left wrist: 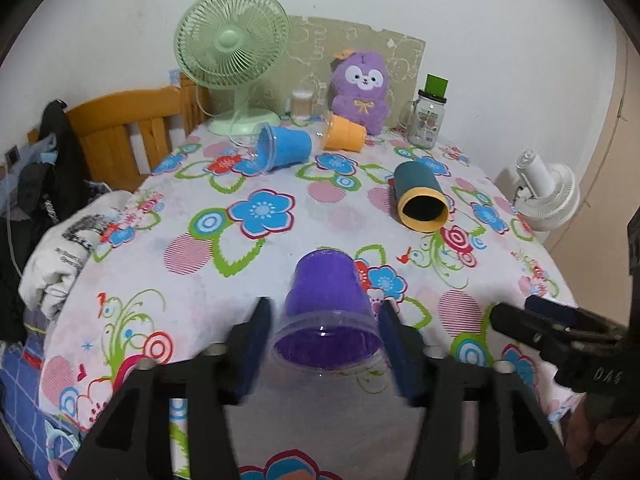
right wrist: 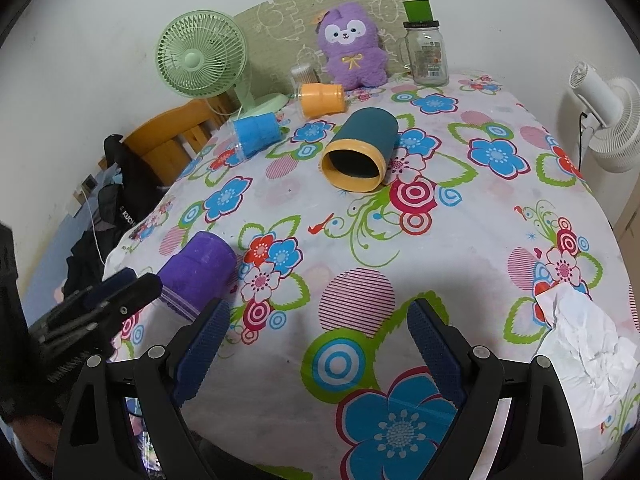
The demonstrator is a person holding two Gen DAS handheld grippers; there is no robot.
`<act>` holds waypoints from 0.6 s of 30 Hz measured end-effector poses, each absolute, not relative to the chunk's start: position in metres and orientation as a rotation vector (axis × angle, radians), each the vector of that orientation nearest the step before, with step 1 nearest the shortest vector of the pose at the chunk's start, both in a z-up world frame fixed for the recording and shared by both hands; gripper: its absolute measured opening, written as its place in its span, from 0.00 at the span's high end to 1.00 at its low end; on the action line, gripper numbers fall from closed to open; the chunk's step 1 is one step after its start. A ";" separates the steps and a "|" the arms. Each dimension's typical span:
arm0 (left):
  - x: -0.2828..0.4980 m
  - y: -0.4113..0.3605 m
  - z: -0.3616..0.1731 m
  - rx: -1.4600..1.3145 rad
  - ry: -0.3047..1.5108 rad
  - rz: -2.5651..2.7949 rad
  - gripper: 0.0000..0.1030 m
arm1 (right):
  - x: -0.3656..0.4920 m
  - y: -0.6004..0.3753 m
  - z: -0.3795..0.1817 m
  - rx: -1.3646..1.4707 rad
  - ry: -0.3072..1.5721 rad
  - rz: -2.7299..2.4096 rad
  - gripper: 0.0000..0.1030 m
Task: Flip cup upside down
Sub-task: 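Rotate the purple cup with the left tool so its rim faces down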
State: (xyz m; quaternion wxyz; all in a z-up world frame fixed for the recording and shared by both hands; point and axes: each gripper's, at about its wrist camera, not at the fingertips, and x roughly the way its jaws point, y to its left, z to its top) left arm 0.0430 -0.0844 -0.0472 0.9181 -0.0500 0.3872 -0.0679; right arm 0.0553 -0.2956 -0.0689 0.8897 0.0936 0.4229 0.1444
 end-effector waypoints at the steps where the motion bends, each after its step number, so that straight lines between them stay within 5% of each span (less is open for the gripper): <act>1: 0.047 -0.082 -0.044 -0.119 0.802 -0.154 0.26 | 0.055 -0.296 -0.069 0.194 0.879 0.301 0.11; 4: 0.066 -0.079 -0.037 -0.139 0.838 -0.209 0.09 | 0.056 -0.296 -0.071 0.194 0.884 0.298 0.11; 18: 0.146 -0.090 -0.078 -0.070 1.161 -0.272 0.18 | 0.068 -0.290 -0.079 0.150 0.908 0.274 0.11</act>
